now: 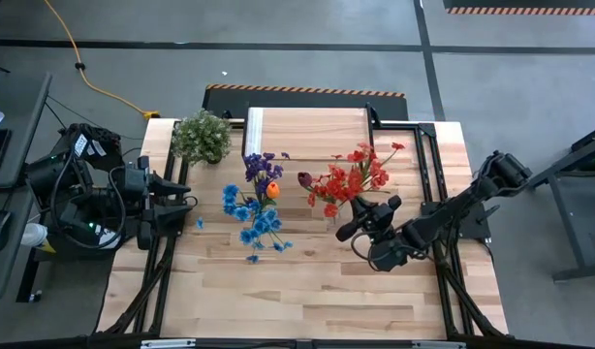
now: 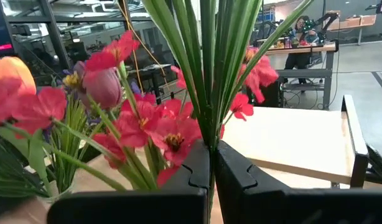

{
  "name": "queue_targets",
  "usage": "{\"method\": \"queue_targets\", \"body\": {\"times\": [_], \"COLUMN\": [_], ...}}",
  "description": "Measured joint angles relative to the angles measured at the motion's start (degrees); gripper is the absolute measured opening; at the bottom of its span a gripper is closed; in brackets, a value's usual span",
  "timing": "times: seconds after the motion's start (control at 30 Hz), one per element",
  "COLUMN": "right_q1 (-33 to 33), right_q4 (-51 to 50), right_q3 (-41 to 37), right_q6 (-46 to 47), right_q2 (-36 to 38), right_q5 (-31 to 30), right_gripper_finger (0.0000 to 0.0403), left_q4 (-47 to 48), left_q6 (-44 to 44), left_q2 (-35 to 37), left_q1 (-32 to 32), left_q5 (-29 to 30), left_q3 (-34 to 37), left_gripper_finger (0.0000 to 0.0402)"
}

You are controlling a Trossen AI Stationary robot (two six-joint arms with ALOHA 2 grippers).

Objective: Pick and place flowers into a vace then onto a shelf
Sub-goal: Put the red flowers into the right transparent vase

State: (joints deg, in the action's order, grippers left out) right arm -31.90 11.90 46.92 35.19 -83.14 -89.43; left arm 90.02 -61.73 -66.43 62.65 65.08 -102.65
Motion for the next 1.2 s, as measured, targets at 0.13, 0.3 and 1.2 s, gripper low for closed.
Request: {"method": "queue_targets", "body": {"times": [0.13,0.3,1.2], "right_q1": [0.02,0.04,1.97], "right_q4": [0.04,-0.23,-7.13], "right_q3": [0.00,0.00,0.00], "right_q6": [0.72,-0.58,2.29], "right_q2": [-1.65,-2.09,-2.11], "right_q5": [-0.04,-0.46,4.47], "right_gripper_finger": [0.0000,0.0000,0.0025], "left_q4": [0.00,0.00,0.00], "left_q6": [0.00,-0.02,-0.02], "left_q2": [0.00,0.00,-0.04], "left_q1": [0.00,0.01,0.00], "left_q5": [0.00,0.00,-0.36], "left_q3": [0.00,0.00,0.00], "left_gripper_finger": [0.0232,0.0232,0.0232]}}
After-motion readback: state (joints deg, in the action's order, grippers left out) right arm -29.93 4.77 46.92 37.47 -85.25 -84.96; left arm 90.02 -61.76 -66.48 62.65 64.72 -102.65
